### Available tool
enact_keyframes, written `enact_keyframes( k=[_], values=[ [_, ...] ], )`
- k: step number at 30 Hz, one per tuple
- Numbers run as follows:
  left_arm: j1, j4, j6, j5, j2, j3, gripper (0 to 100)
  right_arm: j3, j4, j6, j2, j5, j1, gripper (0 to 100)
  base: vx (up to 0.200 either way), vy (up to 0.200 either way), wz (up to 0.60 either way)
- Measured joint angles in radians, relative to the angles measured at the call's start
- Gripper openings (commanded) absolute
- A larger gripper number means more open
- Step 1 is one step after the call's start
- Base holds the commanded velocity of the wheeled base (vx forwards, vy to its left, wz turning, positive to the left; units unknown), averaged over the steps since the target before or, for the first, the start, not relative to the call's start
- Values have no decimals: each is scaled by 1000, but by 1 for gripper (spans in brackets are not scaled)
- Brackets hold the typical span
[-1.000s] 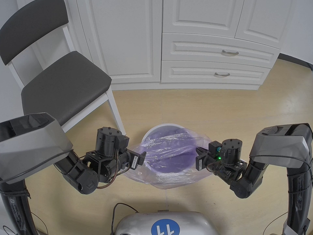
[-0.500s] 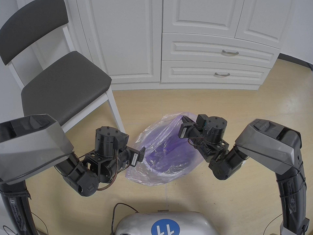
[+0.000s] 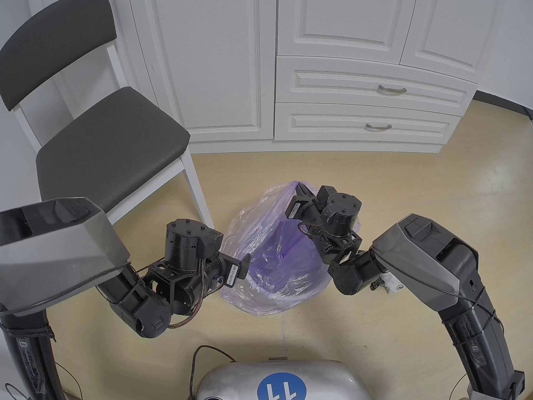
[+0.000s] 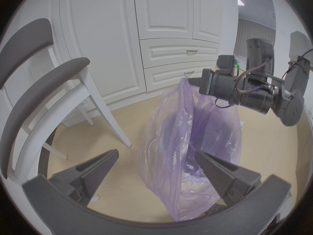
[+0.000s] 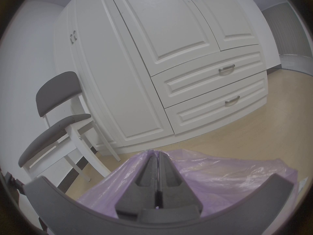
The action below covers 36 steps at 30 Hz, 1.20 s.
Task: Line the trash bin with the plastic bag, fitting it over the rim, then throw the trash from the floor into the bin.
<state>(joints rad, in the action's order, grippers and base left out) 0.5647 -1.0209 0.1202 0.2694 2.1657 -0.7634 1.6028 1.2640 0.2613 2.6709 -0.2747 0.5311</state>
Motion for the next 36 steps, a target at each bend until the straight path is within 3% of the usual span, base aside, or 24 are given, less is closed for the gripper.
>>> enact_keyframes(
  k=[11,24,36],
  values=[
    [6,-7,2,0,6,-2,100,-17,13,2,30,-6,4,100,0,0,0],
    [6,-8,1,0,4,0,100,-335,122,-17,-139,71,4,100,0,0,0],
    [12,-9,1,4,-2,0,100,-453,-124,-23,-317,100,-28,100,0,0,0]
  ],
)
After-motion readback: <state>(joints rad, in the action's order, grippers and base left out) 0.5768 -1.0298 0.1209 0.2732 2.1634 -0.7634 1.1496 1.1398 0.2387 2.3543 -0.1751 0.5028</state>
